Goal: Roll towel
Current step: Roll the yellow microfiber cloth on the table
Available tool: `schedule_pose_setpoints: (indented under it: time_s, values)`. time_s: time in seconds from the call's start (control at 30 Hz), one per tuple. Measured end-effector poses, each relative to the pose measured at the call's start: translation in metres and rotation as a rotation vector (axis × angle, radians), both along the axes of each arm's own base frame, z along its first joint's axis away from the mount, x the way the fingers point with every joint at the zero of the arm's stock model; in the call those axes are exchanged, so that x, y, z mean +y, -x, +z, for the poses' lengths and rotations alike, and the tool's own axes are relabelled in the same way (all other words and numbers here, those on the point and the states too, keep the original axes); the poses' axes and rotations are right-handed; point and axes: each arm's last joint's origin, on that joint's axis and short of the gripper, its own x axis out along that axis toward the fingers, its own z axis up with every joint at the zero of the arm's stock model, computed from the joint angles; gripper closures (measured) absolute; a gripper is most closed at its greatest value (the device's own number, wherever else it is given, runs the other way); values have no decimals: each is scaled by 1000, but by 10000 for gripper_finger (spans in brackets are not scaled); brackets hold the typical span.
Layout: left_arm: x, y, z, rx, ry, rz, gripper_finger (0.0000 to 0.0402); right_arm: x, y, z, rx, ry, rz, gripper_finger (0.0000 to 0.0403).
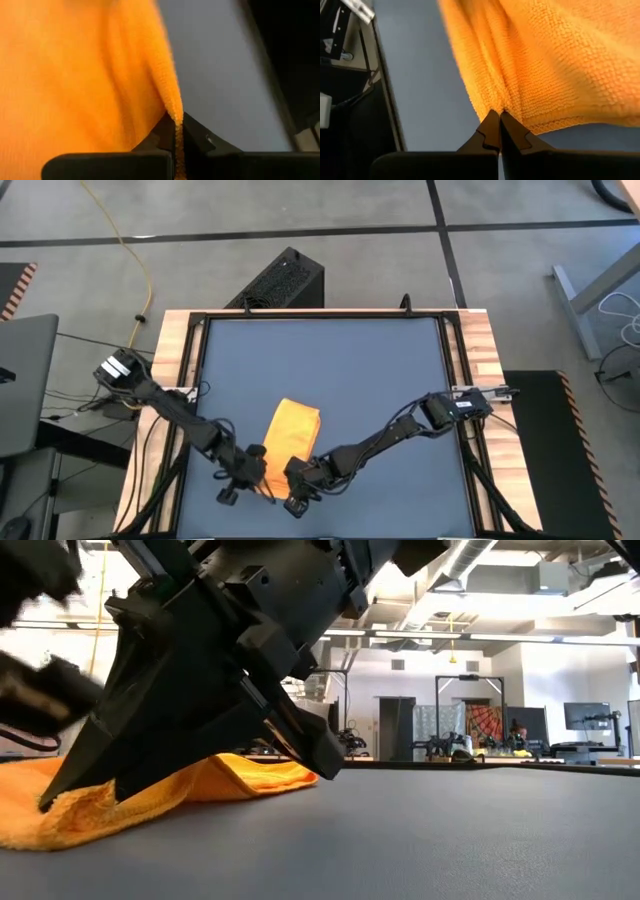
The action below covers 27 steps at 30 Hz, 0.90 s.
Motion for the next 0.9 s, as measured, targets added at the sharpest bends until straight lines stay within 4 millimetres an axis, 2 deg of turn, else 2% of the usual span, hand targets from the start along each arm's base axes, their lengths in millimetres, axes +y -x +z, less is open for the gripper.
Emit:
schedule_pose_setpoints:
  time_s: [0.23,0.37,0.5,0.77,0.9]
  values:
    - [18,9,-27,37,100,72,401,-7,-3,0,10,-17,-48,377]
    - [21,8,-29,27,117,71,401,-8,-3,-1,22,-38,-76,341]
    - [24,6,-29,26,114,70,401,-11,-4,4,15,-36,-12,304]
    - [30,3,-30,47,140,53,401,-2,7,36,-83,85,45,271]
    - [34,2,-30,57,155,40,401,11,12,44,-179,241,79,269]
